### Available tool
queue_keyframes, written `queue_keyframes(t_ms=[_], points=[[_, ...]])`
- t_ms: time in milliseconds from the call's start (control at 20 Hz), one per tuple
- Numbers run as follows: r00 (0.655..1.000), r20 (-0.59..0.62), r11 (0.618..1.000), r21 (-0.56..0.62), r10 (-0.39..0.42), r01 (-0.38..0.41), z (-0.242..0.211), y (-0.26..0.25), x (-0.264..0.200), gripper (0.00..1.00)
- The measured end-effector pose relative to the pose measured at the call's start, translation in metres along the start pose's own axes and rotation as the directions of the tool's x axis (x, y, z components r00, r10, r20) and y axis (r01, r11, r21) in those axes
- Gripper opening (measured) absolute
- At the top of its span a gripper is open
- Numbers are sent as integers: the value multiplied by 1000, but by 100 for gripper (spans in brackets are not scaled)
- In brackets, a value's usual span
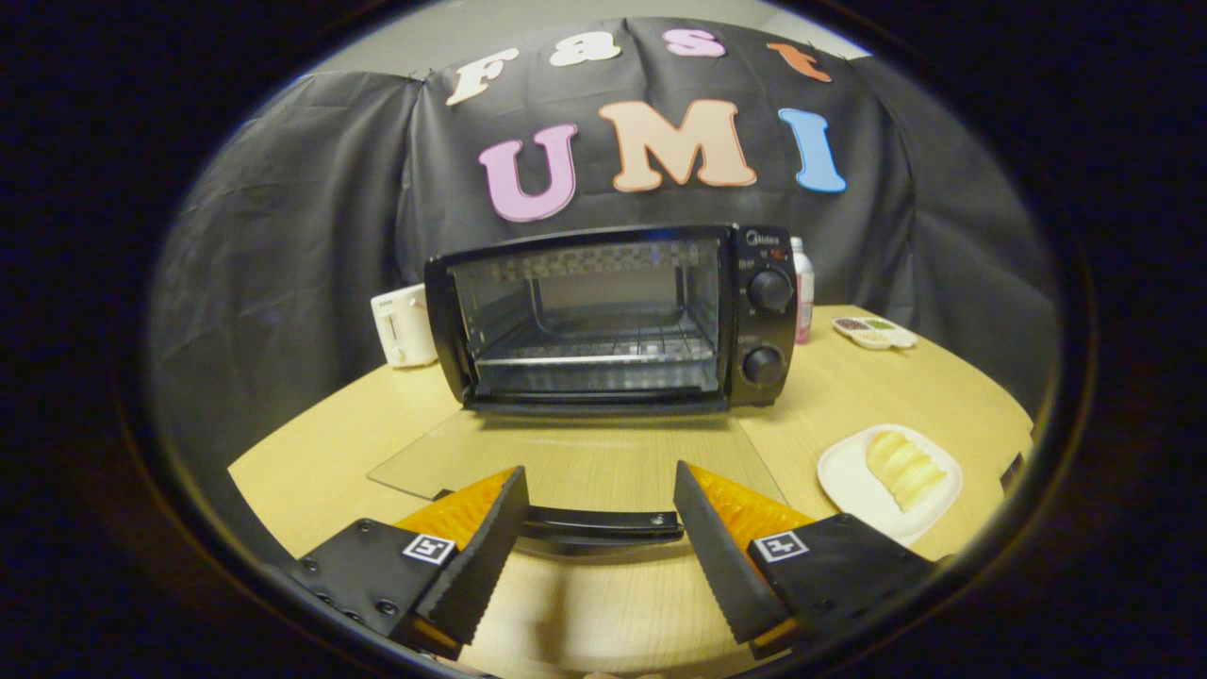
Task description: Open the toaster oven, put the food inside, and close the toaster oven door.
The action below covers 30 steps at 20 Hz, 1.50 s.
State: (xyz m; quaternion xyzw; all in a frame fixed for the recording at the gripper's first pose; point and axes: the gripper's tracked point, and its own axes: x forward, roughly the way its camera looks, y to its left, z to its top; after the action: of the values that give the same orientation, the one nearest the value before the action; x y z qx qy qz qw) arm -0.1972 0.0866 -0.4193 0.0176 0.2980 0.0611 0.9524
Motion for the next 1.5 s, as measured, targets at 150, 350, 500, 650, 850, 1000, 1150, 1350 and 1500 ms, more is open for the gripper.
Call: queue_keyframes(t_ms=[150, 350, 500, 650, 850, 1000, 1150, 1350, 1500], points=[[1000, 26, 1000, -19, 3, -3, 6, 0, -2, 99], [1000, 4, 1000, 13, 28, -28, 10, -4, -2, 99], [1000, 14, 1000, 7, -18, 18, 22, -30, -2, 99], [990, 44, 991, -15, -130, 131, 33, -80, -5, 98], [954, 58, 956, 1, -294, 294, 41, -152, -13, 99], [923, 19, 923, 23, -385, 385, 32, -193, -19, 99], [900, -40, 900, 22, -434, 435, 17, -221, -21, 99], [885, -133, 890, 31, -447, 454, -7, -235, -20, 99], [875, -185, 889, 17, -447, 458, -22, -239, -20, 99]])
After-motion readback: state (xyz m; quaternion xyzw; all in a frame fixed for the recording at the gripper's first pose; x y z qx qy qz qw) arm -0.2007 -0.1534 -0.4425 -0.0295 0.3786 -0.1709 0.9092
